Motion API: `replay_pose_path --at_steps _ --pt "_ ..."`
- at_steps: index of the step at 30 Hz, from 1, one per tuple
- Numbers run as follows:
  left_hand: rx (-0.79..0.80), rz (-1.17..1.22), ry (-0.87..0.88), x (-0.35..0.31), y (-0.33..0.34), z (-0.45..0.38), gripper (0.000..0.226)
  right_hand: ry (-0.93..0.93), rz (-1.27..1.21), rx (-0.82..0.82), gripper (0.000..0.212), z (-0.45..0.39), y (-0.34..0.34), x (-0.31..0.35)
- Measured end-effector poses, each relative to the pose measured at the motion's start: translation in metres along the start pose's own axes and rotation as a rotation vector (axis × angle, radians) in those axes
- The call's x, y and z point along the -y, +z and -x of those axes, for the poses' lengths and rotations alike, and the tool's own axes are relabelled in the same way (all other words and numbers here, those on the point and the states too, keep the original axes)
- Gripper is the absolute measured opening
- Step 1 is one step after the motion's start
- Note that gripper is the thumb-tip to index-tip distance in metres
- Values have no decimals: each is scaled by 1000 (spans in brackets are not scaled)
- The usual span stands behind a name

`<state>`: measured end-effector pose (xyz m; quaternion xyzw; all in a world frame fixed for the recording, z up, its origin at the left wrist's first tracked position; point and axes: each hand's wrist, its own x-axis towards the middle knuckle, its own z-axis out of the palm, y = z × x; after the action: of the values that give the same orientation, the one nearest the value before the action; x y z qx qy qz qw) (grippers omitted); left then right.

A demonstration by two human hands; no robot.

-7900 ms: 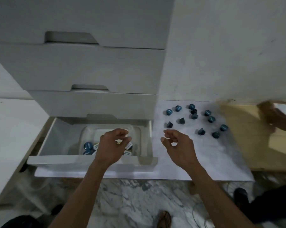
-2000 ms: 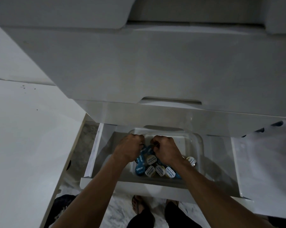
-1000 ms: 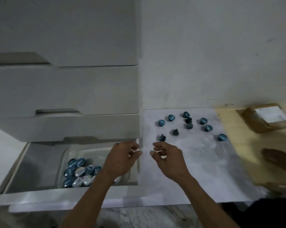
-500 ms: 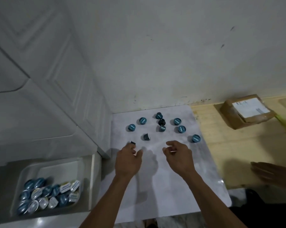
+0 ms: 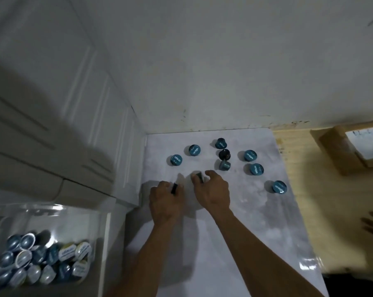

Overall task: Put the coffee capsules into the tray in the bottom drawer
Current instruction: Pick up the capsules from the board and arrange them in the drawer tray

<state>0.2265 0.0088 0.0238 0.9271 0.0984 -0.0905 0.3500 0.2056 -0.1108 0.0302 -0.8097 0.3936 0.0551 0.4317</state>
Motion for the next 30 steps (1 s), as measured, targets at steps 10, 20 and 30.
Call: replay_pose_path --at_steps 10,20,30 --pt "-42 71 108 20 28 -7 8 -406 190 12 30 -15 18 -24" --pt "-177 134 381 45 48 15 28 -829 184 -174 34 -32 24 -74" --pt "-327 234 442 53 62 17 28 -883 114 -240 26 -40 35 -86"
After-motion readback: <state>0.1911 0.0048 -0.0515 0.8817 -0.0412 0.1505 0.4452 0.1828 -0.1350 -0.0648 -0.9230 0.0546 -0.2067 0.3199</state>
